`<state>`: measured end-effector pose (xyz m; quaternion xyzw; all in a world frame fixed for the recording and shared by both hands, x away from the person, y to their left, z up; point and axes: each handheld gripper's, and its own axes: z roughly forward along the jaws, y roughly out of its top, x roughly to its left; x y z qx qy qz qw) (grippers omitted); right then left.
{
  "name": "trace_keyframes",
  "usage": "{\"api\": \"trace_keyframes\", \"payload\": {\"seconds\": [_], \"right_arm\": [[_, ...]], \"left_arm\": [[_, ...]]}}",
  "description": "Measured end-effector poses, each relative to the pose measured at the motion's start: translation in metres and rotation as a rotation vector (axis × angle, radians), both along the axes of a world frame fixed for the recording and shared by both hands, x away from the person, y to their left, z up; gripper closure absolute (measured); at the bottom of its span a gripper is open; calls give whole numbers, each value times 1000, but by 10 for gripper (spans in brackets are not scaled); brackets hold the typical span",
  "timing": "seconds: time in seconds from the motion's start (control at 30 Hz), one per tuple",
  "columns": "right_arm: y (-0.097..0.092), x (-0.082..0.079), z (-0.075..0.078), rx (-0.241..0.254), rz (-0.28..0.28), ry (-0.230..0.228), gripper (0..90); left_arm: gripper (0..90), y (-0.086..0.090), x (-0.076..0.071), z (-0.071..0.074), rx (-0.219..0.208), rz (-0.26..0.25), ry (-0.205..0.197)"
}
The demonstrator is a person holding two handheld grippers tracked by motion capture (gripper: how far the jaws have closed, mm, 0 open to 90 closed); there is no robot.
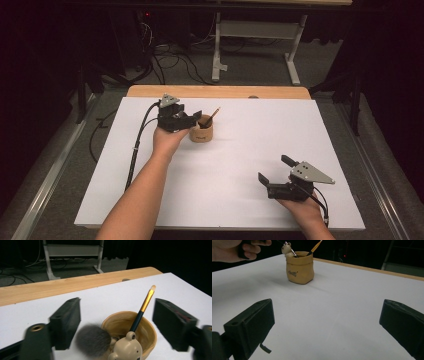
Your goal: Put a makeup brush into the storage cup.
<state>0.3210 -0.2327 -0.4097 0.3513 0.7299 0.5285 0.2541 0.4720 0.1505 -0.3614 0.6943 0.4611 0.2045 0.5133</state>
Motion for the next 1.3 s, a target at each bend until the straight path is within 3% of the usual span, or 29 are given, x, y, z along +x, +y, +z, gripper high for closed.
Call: {"api": "trace_keyframes", "payload": {"seconds": [0.2, 0.5, 0.87, 1.3], "right_arm": [[0, 0, 0, -7, -2, 1, 10], [1, 0, 0, -9, -2, 1, 10], [1, -1, 1, -12, 0, -8, 11], [1, -1, 1, -11, -3, -6, 11]], "left_arm": [[62, 3, 0, 1, -9, 0, -3], [3, 6, -5, 5, -13, -10, -24], [0, 18, -15, -2, -9, 5, -18], [0, 19, -32, -9, -5, -5, -16]]}}
